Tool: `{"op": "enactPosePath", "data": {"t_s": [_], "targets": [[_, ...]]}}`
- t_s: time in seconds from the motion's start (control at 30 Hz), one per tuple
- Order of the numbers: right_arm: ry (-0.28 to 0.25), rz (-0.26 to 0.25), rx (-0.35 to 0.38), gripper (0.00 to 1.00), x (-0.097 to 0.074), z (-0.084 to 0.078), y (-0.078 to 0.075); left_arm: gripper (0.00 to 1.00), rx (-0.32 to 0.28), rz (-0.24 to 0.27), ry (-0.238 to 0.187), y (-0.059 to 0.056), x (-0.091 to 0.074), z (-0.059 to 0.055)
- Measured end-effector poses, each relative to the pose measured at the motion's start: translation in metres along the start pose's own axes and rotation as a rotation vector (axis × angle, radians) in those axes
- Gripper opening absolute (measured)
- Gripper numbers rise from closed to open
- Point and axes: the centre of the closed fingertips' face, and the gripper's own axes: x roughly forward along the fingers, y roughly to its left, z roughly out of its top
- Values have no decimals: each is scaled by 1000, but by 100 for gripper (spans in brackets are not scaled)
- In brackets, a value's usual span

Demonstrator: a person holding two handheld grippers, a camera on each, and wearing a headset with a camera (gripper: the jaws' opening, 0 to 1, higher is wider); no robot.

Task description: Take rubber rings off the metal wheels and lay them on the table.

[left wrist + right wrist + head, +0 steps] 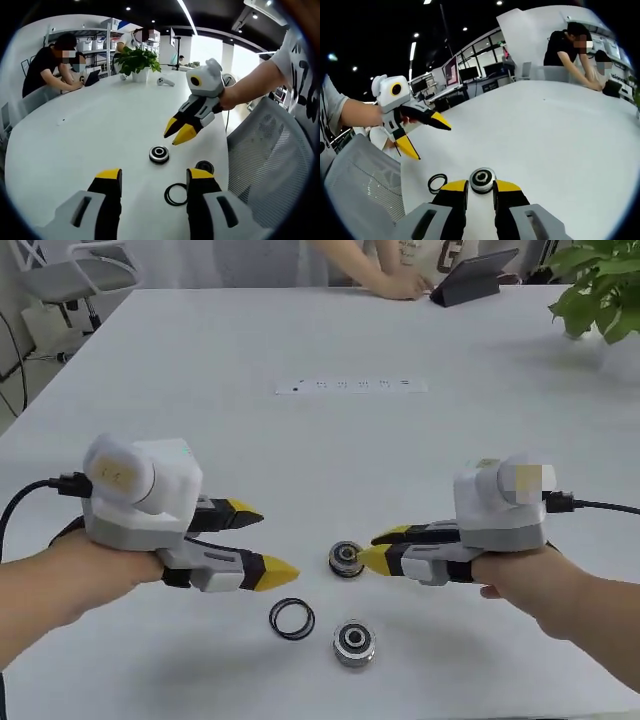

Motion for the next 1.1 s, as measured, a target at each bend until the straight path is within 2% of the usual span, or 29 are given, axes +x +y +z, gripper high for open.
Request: {"op": "enactPosePath", "data": {"t_s": [0.33,0.73,1.1], "targets": [[37,-12,-47,17,4,-16,-4,48,-9,-4,14,5,16,-3],[45,-9,-70,17,10,-21,-8,46,-7,-23,21,-1,34,-3],[46,-2,-100,15,16,-23,-7,40,-14,-40,20,-9,54,0]]}}
